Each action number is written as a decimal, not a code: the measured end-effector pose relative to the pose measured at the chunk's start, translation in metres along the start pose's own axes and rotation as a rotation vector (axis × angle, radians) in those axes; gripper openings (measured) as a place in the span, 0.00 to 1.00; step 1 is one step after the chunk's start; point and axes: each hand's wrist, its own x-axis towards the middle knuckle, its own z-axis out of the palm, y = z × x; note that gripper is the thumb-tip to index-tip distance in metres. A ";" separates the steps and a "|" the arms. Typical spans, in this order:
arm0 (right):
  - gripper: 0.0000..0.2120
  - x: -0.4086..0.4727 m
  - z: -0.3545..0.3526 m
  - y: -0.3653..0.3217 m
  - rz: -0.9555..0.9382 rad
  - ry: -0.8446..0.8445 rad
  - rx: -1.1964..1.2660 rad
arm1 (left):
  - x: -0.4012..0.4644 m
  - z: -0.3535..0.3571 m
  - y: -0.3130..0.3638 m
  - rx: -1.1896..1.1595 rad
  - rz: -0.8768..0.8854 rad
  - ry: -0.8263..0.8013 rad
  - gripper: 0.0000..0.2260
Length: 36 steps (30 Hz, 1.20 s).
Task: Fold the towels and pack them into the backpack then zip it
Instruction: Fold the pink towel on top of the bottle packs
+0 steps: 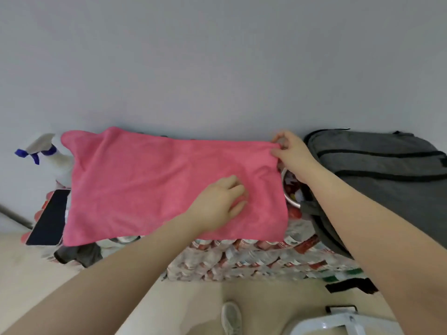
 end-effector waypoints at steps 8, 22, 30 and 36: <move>0.10 0.023 -0.035 -0.031 -0.001 -0.270 0.347 | 0.057 0.074 0.080 -0.066 -0.602 0.074 0.24; 0.14 0.083 -0.072 0.002 -0.433 -0.181 -0.676 | 0.080 0.079 0.122 -0.277 -0.705 0.066 0.06; 0.14 0.056 -0.023 -0.009 -0.670 -0.314 -1.008 | 0.067 0.028 0.109 -0.583 -0.843 -0.068 0.19; 0.12 0.020 0.075 -0.067 -0.983 -0.611 -0.662 | -0.010 -0.030 0.042 -0.581 -1.124 0.594 0.11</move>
